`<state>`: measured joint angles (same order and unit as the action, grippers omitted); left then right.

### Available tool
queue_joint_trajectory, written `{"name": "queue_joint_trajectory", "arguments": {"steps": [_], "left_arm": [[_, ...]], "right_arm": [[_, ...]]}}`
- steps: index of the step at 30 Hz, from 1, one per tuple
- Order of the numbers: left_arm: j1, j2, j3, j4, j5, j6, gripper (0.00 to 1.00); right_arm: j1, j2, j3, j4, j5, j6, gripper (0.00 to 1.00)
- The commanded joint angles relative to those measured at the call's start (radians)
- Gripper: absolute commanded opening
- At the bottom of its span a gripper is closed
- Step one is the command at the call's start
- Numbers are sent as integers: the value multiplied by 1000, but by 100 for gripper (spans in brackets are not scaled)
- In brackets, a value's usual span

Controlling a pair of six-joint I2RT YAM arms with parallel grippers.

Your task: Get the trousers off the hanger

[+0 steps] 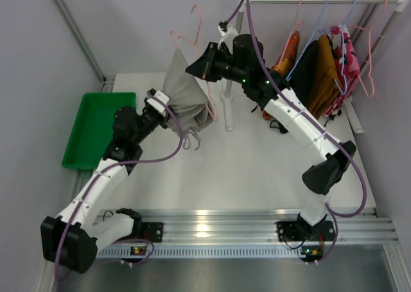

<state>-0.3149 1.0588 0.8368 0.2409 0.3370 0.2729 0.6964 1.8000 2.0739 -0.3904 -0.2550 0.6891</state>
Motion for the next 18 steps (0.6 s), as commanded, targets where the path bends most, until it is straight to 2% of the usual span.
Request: {"name": "queue_joint_trajectory", "arguments": {"steps": [1, 10, 14, 18], "left_arm": [[5, -62, 64, -8, 39, -20, 0], [5, -77, 74, -185, 160, 84, 2], [5, -68, 61, -236, 197, 155, 9], [19, -46, 56, -267, 220, 178, 12]], "right_arm": [[-9, -74, -14, 105, 23, -66, 0], [-32, -62, 61, 124, 22, -79, 0], [-35, -68, 109, 127, 17, -92, 0], [-35, -85, 115, 130, 0, -105, 0]]}}
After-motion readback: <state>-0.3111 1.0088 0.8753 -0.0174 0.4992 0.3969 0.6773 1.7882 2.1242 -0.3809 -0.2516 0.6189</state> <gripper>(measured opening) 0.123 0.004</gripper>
